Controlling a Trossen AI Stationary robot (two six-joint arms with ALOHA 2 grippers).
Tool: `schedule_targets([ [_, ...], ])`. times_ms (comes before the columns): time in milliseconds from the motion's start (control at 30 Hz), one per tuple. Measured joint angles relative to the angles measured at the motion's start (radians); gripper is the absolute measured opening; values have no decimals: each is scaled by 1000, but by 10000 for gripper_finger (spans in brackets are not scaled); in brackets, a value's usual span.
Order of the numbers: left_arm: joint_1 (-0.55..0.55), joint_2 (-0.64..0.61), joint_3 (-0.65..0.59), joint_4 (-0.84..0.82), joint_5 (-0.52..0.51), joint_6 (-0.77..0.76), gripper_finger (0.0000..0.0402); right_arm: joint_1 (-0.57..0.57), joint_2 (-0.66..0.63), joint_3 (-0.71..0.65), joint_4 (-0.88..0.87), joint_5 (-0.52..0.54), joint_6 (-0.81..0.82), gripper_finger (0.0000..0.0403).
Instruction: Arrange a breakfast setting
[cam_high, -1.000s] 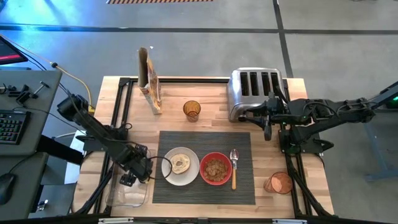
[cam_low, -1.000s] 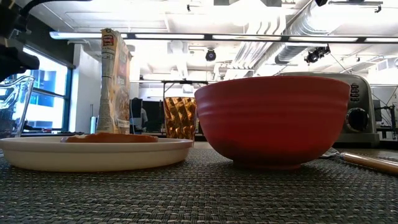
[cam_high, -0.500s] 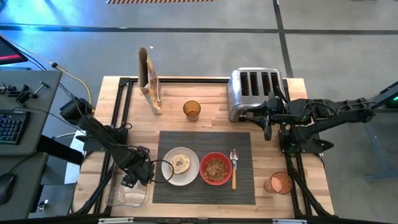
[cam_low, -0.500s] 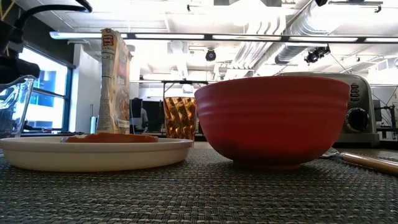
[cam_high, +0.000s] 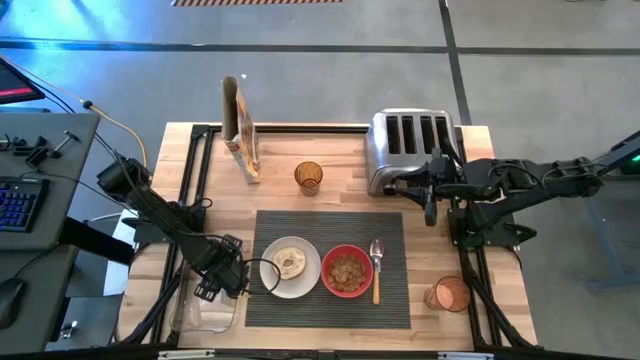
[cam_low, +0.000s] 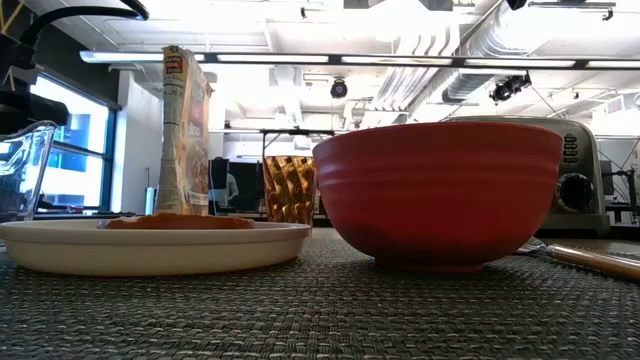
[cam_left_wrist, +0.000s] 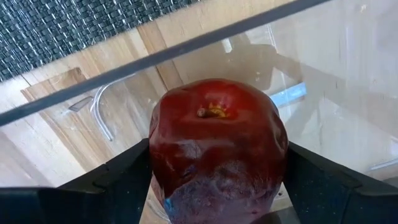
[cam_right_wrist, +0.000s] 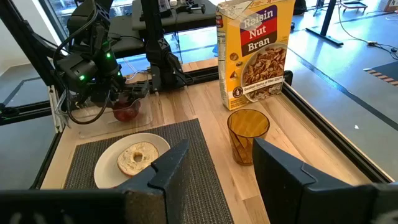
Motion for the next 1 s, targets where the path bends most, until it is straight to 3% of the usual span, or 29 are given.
schedule_targets([
  [300, 2, -76, -2, -74, 2, 2, 289, 0, 0, 0, 0, 0, 0, 154],
  [567, 2, -231, 7, -147, -9, -30, 289, 0, 0, 0, 0, 0, 0, 154],
  [1000, 2, -434, 179, -264, -135, -90, 293, 0, 0, 0, 0, 0, 0, 154],
])
